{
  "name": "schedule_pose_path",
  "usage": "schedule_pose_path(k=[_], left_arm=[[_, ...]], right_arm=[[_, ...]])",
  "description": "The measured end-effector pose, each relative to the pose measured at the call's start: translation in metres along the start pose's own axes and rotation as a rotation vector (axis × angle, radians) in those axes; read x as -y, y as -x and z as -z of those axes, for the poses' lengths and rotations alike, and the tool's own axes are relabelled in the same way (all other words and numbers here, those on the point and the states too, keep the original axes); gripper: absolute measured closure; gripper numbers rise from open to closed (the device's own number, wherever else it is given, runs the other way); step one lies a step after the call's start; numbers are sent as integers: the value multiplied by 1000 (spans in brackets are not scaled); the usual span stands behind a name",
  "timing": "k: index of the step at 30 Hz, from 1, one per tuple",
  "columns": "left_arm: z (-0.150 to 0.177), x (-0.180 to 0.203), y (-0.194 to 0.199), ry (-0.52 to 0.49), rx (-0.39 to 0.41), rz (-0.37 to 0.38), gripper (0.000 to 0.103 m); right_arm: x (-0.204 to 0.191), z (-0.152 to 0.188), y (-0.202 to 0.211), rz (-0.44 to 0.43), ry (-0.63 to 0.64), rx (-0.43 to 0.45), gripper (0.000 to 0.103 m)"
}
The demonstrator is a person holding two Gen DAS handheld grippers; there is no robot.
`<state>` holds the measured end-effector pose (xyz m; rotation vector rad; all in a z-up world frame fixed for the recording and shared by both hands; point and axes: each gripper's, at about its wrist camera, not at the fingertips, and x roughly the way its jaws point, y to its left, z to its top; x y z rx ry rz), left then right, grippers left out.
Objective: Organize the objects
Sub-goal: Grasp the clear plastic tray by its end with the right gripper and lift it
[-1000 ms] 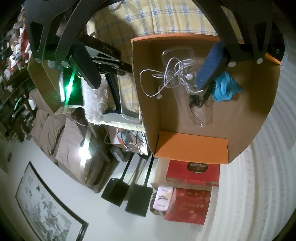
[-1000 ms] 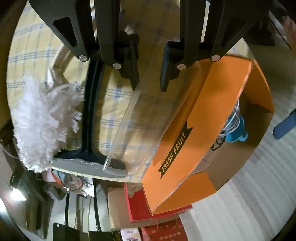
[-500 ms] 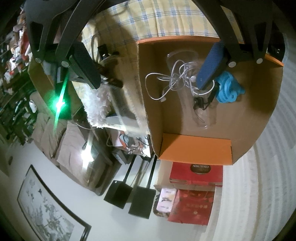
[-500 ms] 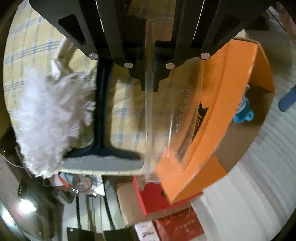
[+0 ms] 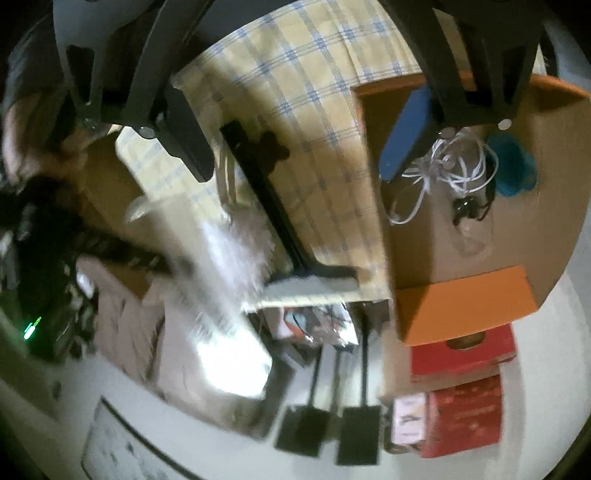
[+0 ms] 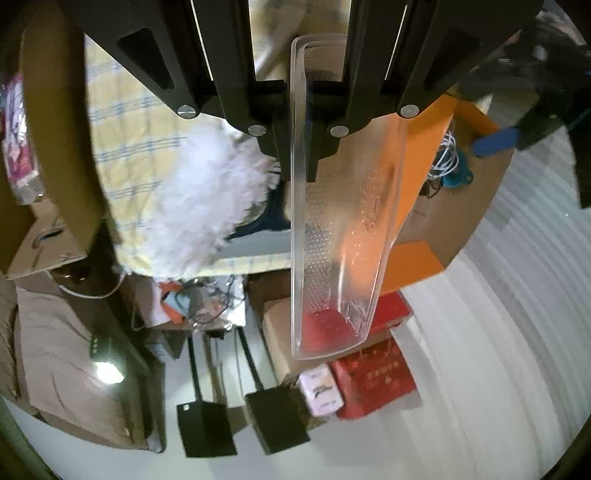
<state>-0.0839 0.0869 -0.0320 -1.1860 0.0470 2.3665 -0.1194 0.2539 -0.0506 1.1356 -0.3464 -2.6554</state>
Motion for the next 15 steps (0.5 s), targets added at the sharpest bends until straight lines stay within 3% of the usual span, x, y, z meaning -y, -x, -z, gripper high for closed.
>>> schedule_pose_path(k=[3,6,8,12,15], left_arm=[[-2,13,-12,-65,-24,-11,30],[-4,23,-24,-109,-61,32,54],[-6,29,-35,-154,-93,61,62],[-6,41,-56,-273,-169,11,64],[-3,45,-68,-329,-216,26,64]], right_arm=[[13,-1,16,10,-5,18,99],[25,2,28,18,-18,29,99],[33,4,34,20,-29,35,99],[43,10,44,29,-38,43,99],[51,14,49,33,-46,45,99]])
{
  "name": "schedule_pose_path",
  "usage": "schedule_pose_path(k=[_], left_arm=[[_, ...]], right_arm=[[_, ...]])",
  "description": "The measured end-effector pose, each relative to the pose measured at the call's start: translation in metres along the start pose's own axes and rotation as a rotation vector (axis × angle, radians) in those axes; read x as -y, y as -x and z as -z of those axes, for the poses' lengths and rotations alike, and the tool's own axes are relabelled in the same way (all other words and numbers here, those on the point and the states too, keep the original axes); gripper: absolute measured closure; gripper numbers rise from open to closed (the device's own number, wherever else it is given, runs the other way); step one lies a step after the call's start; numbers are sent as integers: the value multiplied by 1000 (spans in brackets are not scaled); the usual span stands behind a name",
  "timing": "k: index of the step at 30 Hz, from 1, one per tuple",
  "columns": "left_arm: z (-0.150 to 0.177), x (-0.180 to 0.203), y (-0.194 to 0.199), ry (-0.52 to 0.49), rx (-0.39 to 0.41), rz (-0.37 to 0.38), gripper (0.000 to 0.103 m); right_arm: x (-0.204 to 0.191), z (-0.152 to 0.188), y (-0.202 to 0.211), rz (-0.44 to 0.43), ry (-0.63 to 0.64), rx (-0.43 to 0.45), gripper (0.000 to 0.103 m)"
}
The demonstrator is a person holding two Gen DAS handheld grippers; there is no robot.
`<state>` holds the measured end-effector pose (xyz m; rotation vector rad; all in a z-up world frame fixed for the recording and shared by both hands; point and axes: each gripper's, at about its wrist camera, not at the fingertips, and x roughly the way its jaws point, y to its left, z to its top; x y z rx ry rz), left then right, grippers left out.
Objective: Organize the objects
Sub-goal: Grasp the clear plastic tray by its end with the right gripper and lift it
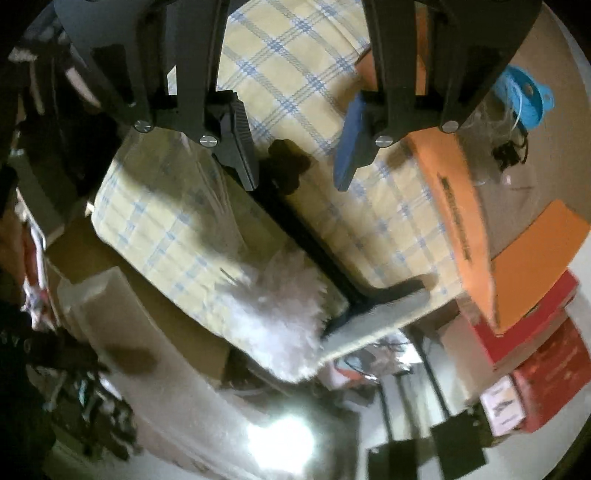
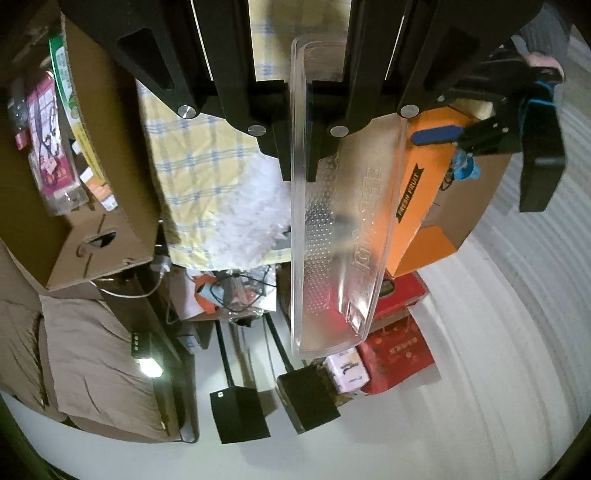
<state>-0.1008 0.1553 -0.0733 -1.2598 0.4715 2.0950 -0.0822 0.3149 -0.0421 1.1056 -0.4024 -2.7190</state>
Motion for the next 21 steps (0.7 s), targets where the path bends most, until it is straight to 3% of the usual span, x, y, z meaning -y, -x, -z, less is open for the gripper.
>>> schedule_pose_path(k=[11,21], left_arm=[[3,11,-38,-135,-149,-22,64],[-8,14,-51,-207,-234,21,64]], right_arm=[[19,10,7,13,-20,-2,99],[27,14,8,0,-33,1,99]])
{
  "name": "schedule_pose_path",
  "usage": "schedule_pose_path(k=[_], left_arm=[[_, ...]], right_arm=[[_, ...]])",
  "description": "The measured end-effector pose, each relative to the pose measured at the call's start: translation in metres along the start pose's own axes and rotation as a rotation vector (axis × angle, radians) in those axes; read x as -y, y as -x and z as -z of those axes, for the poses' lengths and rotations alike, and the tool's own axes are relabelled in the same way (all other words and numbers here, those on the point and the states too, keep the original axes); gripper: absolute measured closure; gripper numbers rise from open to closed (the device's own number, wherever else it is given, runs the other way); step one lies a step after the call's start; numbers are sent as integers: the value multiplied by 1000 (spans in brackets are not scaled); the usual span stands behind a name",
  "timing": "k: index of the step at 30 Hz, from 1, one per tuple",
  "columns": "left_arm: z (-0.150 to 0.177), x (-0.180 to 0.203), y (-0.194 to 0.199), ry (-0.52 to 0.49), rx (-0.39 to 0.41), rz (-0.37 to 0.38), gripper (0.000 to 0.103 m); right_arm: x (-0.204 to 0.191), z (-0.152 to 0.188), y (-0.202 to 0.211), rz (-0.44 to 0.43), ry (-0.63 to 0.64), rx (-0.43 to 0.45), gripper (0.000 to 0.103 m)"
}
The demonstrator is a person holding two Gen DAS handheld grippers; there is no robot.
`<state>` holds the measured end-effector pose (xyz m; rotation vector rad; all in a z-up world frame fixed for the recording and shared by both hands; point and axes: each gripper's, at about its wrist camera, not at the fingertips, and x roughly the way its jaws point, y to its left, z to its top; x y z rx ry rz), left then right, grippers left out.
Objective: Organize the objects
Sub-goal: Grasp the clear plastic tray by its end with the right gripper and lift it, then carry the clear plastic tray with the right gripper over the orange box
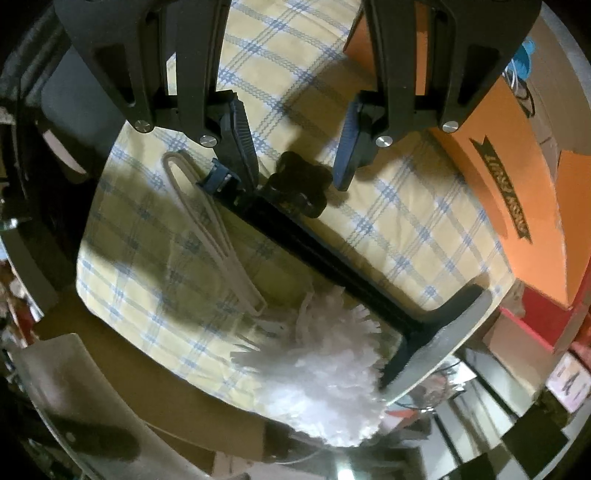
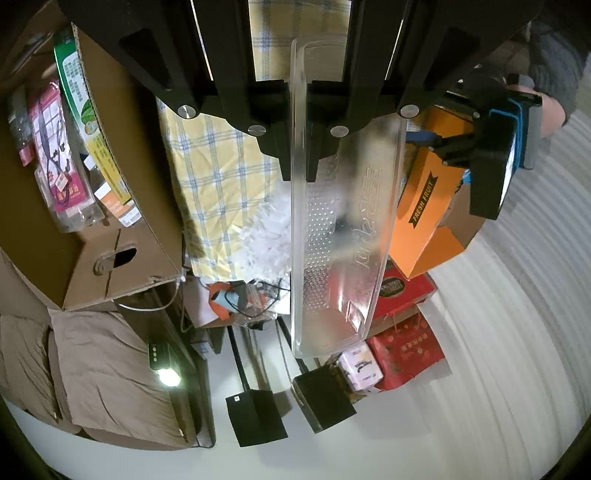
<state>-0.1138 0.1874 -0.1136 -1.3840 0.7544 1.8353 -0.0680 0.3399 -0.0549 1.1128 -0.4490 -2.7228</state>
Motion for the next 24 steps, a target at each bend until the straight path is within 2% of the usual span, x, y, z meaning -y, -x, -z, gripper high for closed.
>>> schedule_pose_path(k=[4,8,14,24], left_arm=[[-5,-3,-4,-11,-28,0,64],[-7,-2,-6,-16,-29,56,64],[-14,-3,-8,-13,-42,64,63],[-9,-1,-9,-109,-59,83,59]], right_arm=[[3,1,-1,-2,-4,-4,99],[4,2,-2,-7,-9,-6,99],[4,3,-2,-13,-5,-9,99],[-2,4,-2,-25,8,-15,99]])
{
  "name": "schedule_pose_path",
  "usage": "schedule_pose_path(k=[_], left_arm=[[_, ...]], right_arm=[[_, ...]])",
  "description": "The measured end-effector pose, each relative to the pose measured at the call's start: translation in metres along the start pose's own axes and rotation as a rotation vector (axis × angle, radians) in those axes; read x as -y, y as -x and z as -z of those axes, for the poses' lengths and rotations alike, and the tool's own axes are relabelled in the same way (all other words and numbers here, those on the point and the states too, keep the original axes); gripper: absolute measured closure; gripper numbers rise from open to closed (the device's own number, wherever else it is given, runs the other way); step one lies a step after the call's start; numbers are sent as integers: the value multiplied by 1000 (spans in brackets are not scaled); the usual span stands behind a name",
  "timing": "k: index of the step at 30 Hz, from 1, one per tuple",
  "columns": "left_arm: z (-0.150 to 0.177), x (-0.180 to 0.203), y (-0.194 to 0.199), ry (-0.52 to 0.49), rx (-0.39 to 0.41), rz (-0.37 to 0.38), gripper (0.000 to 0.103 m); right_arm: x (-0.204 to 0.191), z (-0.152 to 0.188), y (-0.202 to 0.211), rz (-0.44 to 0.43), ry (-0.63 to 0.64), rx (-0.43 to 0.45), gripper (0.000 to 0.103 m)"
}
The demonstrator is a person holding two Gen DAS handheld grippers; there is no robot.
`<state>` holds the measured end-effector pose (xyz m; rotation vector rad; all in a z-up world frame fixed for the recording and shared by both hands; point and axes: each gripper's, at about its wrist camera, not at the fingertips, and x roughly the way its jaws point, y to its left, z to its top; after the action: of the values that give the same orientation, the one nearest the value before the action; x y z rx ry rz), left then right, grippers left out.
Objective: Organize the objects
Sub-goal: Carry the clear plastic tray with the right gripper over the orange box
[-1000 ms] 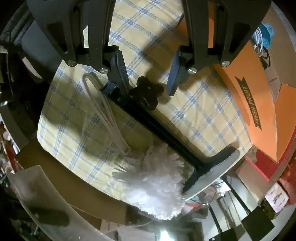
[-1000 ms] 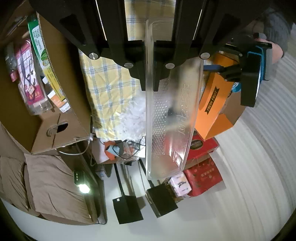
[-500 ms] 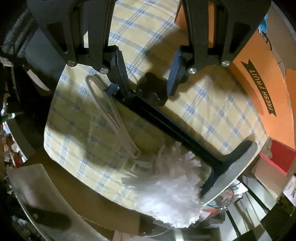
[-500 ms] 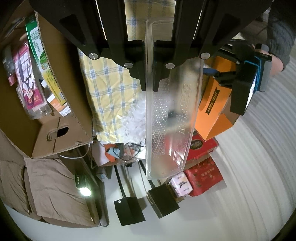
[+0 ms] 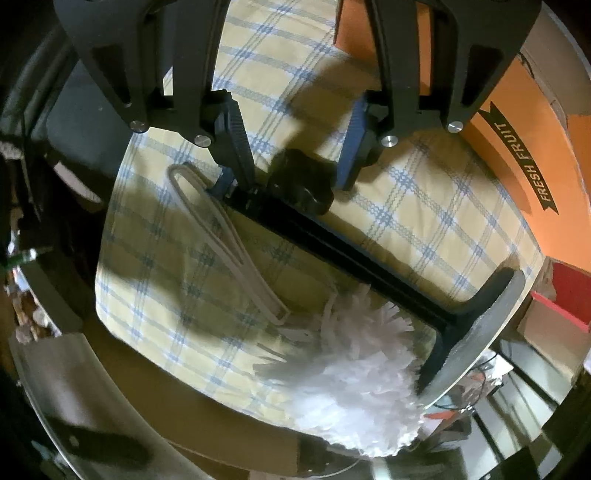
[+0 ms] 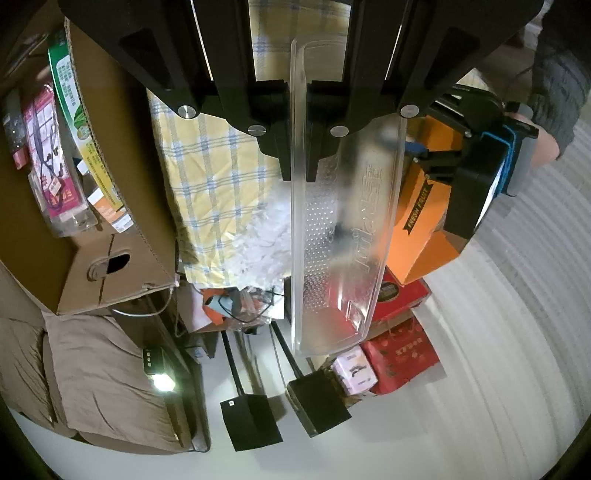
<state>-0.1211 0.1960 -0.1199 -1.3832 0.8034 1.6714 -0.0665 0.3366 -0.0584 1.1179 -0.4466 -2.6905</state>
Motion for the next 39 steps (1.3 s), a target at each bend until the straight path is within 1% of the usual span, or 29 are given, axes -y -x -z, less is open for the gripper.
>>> schedule_pose_path(k=[3,6,12,14,16,17,18,21,25,30,34,36,39], left_arm=[[1,-3,-2,-5,-21,-31,59],[1,-6,-4,7,-38,-30,59],[-4,8,-9,-37,-57,-56,59],[-6,11,-14,-50,-72,-71,59],[-7,14,-18,-42,-93,-90,58],[-7,12,-18,-25,-90,-81,62],[-7,11,-17,-16,-86,-72,69],[-6,6,-15,20,-72,-58,69],[-4,-2,-2,96,-2,-50,69],[-3,-19,29,227,139,15,69],[3,-27,55,296,242,-11,69],[10,-27,75,330,306,-6,70],[18,-23,102,352,374,-6,69]], right_arm=[[-2,0,0,0,7,-4,99],[-3,0,-1,-1,12,-9,99],[-4,2,-5,0,13,-20,99],[-5,3,-7,-1,15,-27,99],[-4,4,-8,0,15,-30,99],[-4,4,-8,0,14,-32,99],[-3,4,-8,-1,14,-32,99],[-3,5,-8,-2,14,-33,99],[-3,5,-8,-5,11,-24,99],[-7,2,-6,-18,10,-5,99],[-14,-1,-6,-27,20,4,99],[-19,-2,-7,-28,27,10,99],[-26,-4,-8,-37,38,13,99]])
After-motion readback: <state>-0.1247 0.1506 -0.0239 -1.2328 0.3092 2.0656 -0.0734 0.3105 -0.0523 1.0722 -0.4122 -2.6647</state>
